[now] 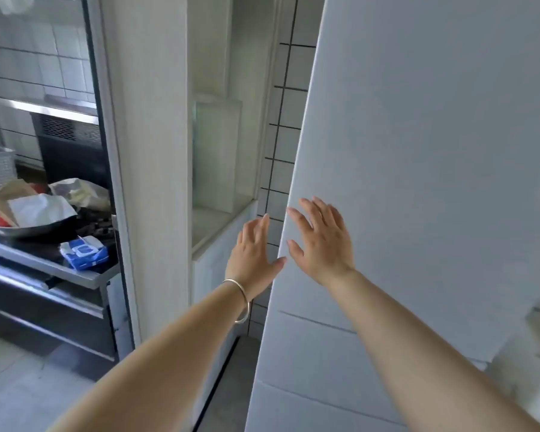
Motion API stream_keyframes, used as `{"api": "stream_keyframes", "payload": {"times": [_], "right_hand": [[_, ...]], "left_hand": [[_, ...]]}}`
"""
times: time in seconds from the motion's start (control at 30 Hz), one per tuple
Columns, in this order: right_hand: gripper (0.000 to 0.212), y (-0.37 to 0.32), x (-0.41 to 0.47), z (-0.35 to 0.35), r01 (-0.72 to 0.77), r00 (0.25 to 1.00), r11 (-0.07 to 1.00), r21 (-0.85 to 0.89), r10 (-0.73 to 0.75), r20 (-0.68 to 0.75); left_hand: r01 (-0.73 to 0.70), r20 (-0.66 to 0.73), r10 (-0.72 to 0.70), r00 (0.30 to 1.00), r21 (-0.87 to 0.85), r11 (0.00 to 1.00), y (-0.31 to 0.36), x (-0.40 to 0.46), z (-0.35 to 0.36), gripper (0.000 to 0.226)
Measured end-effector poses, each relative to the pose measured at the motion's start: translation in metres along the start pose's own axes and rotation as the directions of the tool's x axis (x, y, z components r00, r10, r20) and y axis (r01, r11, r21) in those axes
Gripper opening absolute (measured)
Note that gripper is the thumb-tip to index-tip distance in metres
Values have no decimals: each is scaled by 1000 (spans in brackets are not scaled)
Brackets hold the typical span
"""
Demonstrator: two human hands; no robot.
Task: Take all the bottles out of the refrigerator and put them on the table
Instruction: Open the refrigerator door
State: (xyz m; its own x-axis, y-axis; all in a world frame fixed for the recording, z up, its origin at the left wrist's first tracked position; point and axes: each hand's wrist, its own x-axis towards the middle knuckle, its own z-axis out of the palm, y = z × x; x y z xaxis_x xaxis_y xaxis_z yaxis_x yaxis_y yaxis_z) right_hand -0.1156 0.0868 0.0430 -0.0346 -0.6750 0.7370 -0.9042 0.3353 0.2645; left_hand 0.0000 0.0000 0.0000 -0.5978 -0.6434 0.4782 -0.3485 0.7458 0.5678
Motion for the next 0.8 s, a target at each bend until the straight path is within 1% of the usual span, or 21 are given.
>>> {"api": "stream_keyframes", "payload": {"times": [0.07,0.1,0.17,0.23,0.27,0.33,0.4,0.43,0.47,0.53,0.57,0.63,0.67,0.7,0.73,0.77,0.8], "right_hand": [[45,-3,27,13,58,998,998,-22,-58,-5],[45,-3,41,20,88,996,995,-42,-89,-16],[43,1,68,37,148,988,981,-127,-151,-10],[42,7,83,48,224,974,933,-283,-202,104],[42,11,90,53,257,966,896,-361,-224,132],[40,19,103,57,321,947,817,-479,-264,184],[28,22,108,61,366,930,787,-497,-293,222],[22,21,107,64,386,922,780,-494,-301,244],[22,20,104,66,400,914,782,-478,-299,276],[35,16,98,65,352,916,802,-482,-191,352],[38,17,97,66,306,931,822,-480,-153,332],[27,15,101,64,241,959,847,-473,-135,248],[23,11,101,63,225,955,874,-430,-112,273],[25,8,103,63,243,924,880,-408,-82,374],[31,6,104,61,309,890,827,-470,-77,449],[35,3,103,58,335,871,816,-471,-78,485],[37,2,101,56,322,877,832,-452,-83,473]], "left_hand": [[8,32,-6,999,-67,998,-10,26,3,82],[0,54,4,999,-67,998,-15,40,6,78],[-28,90,36,995,-96,995,-18,66,11,66],[-58,105,69,992,-101,993,-14,88,16,51],[-90,122,98,988,-67,994,-10,97,17,45],[-158,213,157,964,-13,987,-5,113,25,39],[-187,295,186,937,-28,982,-4,121,30,41],[-182,307,180,935,-22,983,-5,124,31,42],[-173,301,166,939,-2,985,-6,125,31,41],[-151,273,135,953,37,988,-8,124,31,34],[-146,263,128,956,50,988,-7,123,30,30],[-144,257,121,959,71,987,-5,120,27,18],[-139,265,112,958,86,987,-3,119,24,11],[-129,276,97,956,101,986,-2,117,23,7],[-115,286,81,955,106,988,-2,116,21,7],[-105,291,72,954,101,989,-1,116,20,8],[-97,294,66,954,95,991,0,114,18,9]]}}
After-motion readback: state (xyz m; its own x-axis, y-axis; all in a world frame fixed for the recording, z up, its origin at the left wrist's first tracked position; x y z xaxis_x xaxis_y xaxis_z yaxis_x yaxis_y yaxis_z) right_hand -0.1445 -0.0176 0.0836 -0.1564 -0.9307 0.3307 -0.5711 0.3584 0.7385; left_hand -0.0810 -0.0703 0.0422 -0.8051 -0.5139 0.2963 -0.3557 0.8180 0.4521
